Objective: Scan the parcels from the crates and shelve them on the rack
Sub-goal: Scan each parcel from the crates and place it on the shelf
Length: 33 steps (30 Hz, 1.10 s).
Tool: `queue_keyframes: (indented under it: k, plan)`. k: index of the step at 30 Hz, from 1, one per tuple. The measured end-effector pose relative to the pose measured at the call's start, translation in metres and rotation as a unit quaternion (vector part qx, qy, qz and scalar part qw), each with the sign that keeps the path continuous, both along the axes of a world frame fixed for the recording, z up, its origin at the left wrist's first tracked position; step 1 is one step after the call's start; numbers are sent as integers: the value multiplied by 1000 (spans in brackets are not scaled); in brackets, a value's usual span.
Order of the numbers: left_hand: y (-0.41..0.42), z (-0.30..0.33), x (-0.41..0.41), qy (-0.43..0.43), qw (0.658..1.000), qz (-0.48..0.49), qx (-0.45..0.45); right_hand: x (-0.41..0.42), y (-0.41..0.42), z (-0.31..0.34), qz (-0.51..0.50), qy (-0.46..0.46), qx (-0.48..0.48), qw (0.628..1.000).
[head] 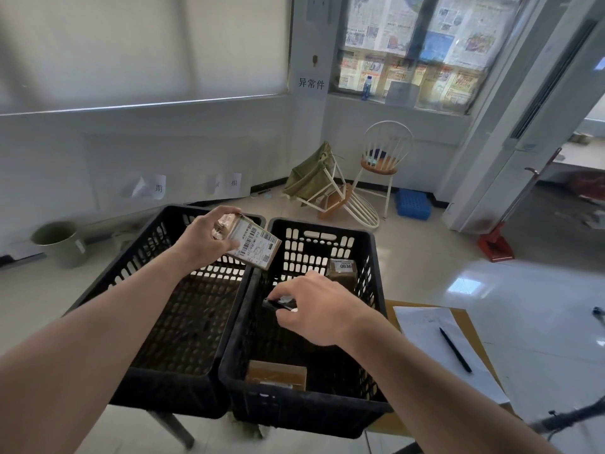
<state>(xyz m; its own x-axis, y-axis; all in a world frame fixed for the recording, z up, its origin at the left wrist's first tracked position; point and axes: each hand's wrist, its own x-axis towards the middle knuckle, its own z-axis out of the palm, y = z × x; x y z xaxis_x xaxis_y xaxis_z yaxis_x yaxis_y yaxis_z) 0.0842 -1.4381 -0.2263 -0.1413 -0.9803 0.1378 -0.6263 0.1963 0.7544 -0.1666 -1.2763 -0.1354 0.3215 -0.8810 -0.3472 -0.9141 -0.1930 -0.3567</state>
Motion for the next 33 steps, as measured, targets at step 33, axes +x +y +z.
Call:
queue_keyframes:
  k: [33]
  plan:
    - [282, 85, -31, 300, 884, 354, -53, 46, 21, -20, 53, -592, 95, 798]
